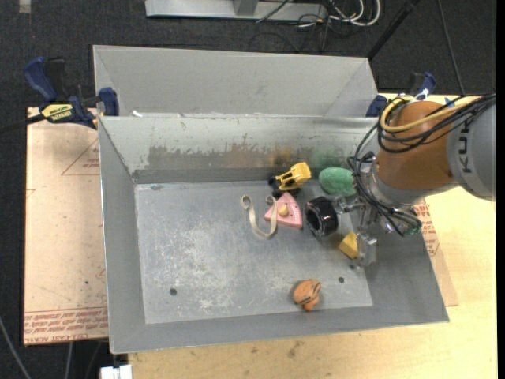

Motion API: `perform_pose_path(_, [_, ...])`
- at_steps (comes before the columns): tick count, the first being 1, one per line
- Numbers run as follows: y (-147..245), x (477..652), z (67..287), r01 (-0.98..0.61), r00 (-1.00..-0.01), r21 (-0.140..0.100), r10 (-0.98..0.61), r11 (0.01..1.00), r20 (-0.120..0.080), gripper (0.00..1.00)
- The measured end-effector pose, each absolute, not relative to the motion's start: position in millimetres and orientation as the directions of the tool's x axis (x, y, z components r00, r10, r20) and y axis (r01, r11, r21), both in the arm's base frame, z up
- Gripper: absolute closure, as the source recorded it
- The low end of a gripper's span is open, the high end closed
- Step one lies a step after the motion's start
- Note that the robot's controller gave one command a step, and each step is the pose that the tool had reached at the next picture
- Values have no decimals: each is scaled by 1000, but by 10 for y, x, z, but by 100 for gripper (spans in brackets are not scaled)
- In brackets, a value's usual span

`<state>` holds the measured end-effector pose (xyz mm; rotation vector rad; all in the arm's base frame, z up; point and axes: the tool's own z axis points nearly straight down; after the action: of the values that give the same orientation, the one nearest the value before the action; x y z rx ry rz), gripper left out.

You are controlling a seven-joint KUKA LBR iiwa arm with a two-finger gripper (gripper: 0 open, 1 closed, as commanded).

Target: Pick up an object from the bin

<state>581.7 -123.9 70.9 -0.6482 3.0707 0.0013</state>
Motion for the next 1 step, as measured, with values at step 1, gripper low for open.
perform_pose_path(1, [-1065,5628,704,-301,-954,-1,-301,954,-4,0])
